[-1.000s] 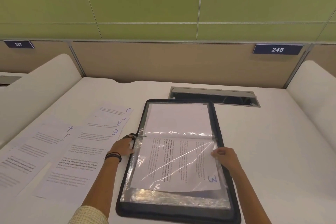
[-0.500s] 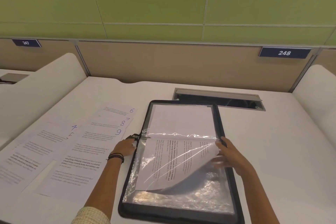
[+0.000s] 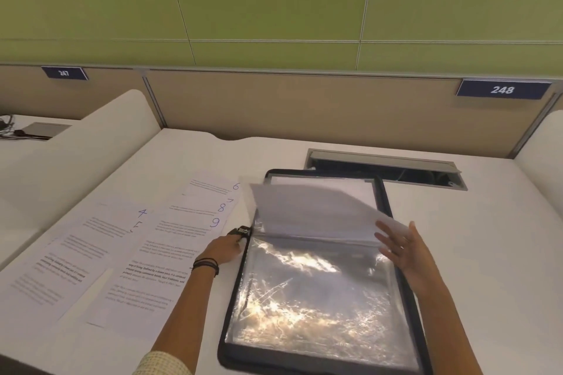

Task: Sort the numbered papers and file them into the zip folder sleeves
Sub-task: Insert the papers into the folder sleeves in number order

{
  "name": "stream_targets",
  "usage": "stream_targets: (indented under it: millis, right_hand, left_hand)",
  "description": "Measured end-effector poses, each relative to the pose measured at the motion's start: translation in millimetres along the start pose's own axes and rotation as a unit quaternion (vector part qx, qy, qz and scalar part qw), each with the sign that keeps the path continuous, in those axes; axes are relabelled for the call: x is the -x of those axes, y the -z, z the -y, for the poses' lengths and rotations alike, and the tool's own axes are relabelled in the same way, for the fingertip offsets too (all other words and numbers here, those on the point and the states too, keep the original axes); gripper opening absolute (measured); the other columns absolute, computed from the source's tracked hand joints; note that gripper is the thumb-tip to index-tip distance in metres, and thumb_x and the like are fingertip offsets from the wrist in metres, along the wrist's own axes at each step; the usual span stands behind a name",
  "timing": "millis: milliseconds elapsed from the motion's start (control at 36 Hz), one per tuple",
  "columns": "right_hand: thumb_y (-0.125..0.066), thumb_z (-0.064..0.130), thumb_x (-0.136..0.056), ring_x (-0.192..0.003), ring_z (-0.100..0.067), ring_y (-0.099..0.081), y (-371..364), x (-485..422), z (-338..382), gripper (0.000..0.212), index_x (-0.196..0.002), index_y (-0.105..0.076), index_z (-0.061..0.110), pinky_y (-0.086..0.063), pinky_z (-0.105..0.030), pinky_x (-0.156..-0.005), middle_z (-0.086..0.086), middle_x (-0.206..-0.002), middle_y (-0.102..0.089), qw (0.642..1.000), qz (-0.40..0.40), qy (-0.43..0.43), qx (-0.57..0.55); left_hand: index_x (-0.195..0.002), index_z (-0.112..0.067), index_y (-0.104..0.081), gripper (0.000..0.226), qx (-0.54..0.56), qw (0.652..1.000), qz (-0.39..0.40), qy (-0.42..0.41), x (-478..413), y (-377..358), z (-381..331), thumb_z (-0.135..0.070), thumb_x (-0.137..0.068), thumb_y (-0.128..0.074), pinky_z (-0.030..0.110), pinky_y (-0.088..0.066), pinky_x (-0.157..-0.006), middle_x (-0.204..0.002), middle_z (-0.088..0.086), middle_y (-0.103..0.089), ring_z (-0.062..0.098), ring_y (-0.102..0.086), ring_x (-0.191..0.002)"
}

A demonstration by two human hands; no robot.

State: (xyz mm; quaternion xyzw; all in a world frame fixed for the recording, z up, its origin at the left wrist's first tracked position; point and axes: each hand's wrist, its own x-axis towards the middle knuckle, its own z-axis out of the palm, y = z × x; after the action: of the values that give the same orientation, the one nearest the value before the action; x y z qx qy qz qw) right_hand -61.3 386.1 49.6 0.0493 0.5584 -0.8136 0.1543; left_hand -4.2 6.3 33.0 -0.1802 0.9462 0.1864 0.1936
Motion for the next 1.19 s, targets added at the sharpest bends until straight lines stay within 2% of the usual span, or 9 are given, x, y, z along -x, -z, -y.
stream_targets:
  millis: [250, 528, 611, 667, 722, 861, 972, 1083, 1194]
  right_hand:
    - [-0.037, 0.042, -0.096, -0.107, -0.016, -0.062, -45.9, -16.1, -23.4, 0.052, -0.142, -0.034, 0.017, -0.056, -0.032, -0.082, 0.005, -0.126, -0.056, 0.985, -0.103, 0.081, -0.113]
    - [-0.031, -0.005, -0.098, -0.084, -0.002, -0.068, -99.7, -18.6, -83.5, 0.041, -0.12, -0.038, 0.03, -0.057, -0.022, -0.067, 0.007, -0.104, -0.063, 0.979, -0.149, 0.108, -0.089]
    - [-0.046, 0.002, -0.095, -0.073, 0.0, -0.068, -134.9, -17.7, -104.9, 0.042, -0.109, -0.045, 0.041, -0.056, -0.019, -0.062, 0.014, -0.087, -0.071, 0.987, -0.129, 0.064, -0.07]
    - [-0.062, 0.015, -0.085, -0.077, -0.001, -0.068, -162.6, -15.6, -117.0, 0.045, -0.117, -0.045, 0.041, -0.055, -0.02, -0.065, 0.007, -0.103, -0.067, 0.992, -0.103, 0.047, -0.05]
    - [-0.069, 0.025, -0.076, -0.092, -0.008, -0.065, -189.2, -13.8, -127.9, 0.062, -0.13, -0.039, 0.034, -0.055, -0.024, -0.074, 0.0, -0.117, -0.059, 0.997, -0.072, 0.039, -0.004]
    - [-0.056, 0.006, -0.091, -0.104, -0.017, -0.057, -249.6, -15.8, -157.7, 0.055, -0.138, -0.034, 0.026, -0.047, -0.032, -0.086, -0.003, -0.124, -0.054, 0.989, 0.0, 0.036, 0.146]
    - [-0.056, 0.005, -0.091, -0.114, -0.013, -0.05, -293.0, -17.4, -174.3, 0.058, -0.142, -0.033, 0.02, -0.041, -0.017, -0.083, 0.011, -0.124, -0.049, 0.954, 0.063, 0.048, 0.29]
    - [-0.058, 0.013, -0.091, -0.122, -0.009, -0.04, -330.7, -21.3, -191.0, 0.061, -0.143, -0.028, 0.023, -0.033, -0.024, -0.1, 0.01, -0.134, -0.04, 0.908, 0.146, 0.069, 0.386]
    - [-0.056, 0.019, -0.093, -0.131, -0.002, -0.028, -366.7, -28.2, -207.9, 0.062, -0.146, -0.023, 0.021, -0.021, -0.018, -0.109, 0.017, -0.141, -0.028, 0.863, 0.21, 0.097, 0.449]
  left_hand:
    - [-0.139, -0.014, -0.041, 0.042, -0.022, 0.998, 0.053, -0.034, -4.5, 4.1, 20.1, -0.023, -0.098, -0.036, 0.033, -0.038, -0.099, -0.134, 0.016, -0.052, 0.032, -0.05, -0.12]
    - [-0.144, -0.017, -0.032, 0.048, -0.004, 0.99, 0.083, -0.11, -11.8, -0.9, 37.8, -0.023, -0.098, -0.042, 0.031, -0.038, -0.098, -0.132, 0.015, -0.053, 0.032, -0.05, -0.121]
    - [-0.143, -0.021, -0.034, 0.049, 0.125, 0.973, 0.151, -0.123, -10.8, 6.3, 49.2, -0.019, -0.097, -0.049, 0.024, -0.034, -0.1, -0.136, 0.007, -0.051, 0.02, -0.047, -0.125]
    - [-0.14, -0.023, -0.04, 0.048, 0.218, 0.949, 0.183, -0.134, -12.4, 13.5, 62.0, -0.02, -0.095, -0.054, 0.018, -0.033, -0.099, -0.132, 0.002, -0.055, 0.012, -0.049, -0.123]
    - [-0.129, -0.021, -0.053, 0.034, 0.283, 0.942, 0.131, -0.125, -17.9, 19.1, 83.7, -0.019, -0.094, -0.054, 0.019, -0.04, -0.094, -0.121, 0.003, -0.062, 0.016, -0.058, -0.115]
    - [-0.108, -0.016, -0.062, 0.02, 0.403, 0.907, -0.019, -0.122, -18.4, 44.8, 154.2, -0.009, -0.098, -0.047, 0.024, -0.049, -0.082, -0.1, 0.002, -0.067, 0.01, -0.067, -0.079]
    - [-0.101, -0.018, -0.065, 0.02, 0.427, 0.889, -0.133, -0.098, -20.4, 59.8, 228.7, -0.004, -0.095, -0.052, 0.03, -0.052, -0.088, -0.102, 0.008, -0.067, 0.02, -0.067, -0.09]
    - [-0.106, -0.011, -0.065, 0.021, 0.396, 0.883, -0.252, -0.019, -19.6, 67.5, 301.9, 0.001, -0.092, -0.054, 0.008, -0.046, -0.076, -0.108, 0.004, -0.065, 0.021, -0.061, -0.098]
    - [-0.113, -0.005, -0.063, 0.028, 0.353, 0.88, -0.317, 0.034, -16.9, 72.7, 363.8, 0.004, -0.087, -0.061, 0.026, -0.04, -0.086, -0.119, 0.01, -0.057, 0.022, -0.053, -0.104]
